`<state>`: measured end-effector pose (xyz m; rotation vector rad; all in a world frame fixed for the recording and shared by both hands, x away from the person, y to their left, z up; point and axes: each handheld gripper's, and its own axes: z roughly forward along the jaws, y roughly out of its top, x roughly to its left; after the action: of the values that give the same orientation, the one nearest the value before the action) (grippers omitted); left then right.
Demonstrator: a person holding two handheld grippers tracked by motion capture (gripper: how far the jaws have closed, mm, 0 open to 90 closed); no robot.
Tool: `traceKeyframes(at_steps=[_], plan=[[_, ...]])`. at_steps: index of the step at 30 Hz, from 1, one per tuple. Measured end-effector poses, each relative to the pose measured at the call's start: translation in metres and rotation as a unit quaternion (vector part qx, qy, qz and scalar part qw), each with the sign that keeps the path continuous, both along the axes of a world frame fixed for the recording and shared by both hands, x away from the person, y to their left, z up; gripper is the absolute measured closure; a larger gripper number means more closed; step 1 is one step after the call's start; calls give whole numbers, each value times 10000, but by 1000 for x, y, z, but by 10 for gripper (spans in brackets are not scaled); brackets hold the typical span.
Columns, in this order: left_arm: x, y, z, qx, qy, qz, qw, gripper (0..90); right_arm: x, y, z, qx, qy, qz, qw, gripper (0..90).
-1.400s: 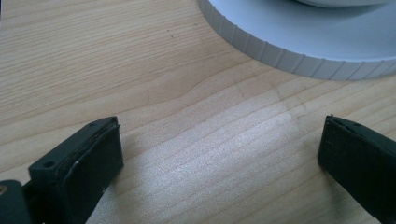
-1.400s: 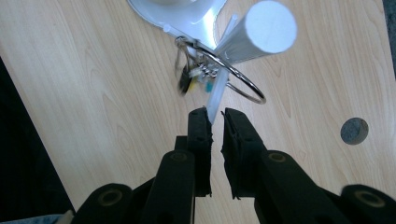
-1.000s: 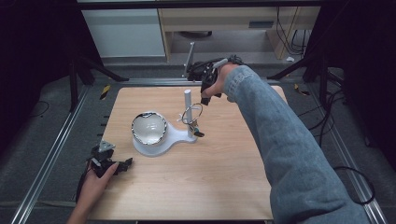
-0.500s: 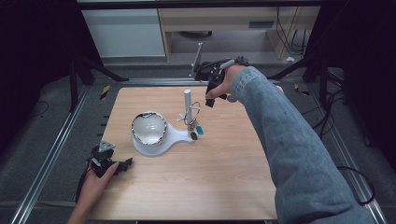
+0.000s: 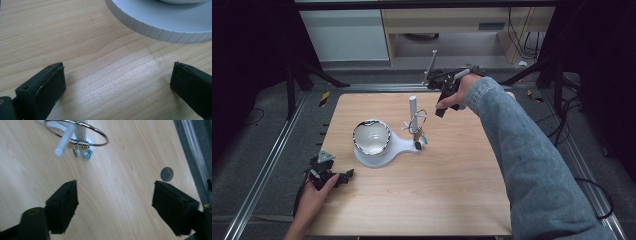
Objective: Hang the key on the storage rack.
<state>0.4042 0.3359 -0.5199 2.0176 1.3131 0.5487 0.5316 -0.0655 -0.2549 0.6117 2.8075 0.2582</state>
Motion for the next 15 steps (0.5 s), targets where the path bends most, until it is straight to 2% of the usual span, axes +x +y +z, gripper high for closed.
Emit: traceKeyframes(at_steps=[2,5,15], plan=[[0,0,0,-2,-1,1,10000,0,1,-5,-4,102,-139,-38,9998,120],[0,0,0,-2,-3,3,10000,0,1,-11,-8,191,-228,-71,9995,92],[0,0,0,4,1,-3,10000,0,-2,-33,-23,457,-310,-65,9985,67]])
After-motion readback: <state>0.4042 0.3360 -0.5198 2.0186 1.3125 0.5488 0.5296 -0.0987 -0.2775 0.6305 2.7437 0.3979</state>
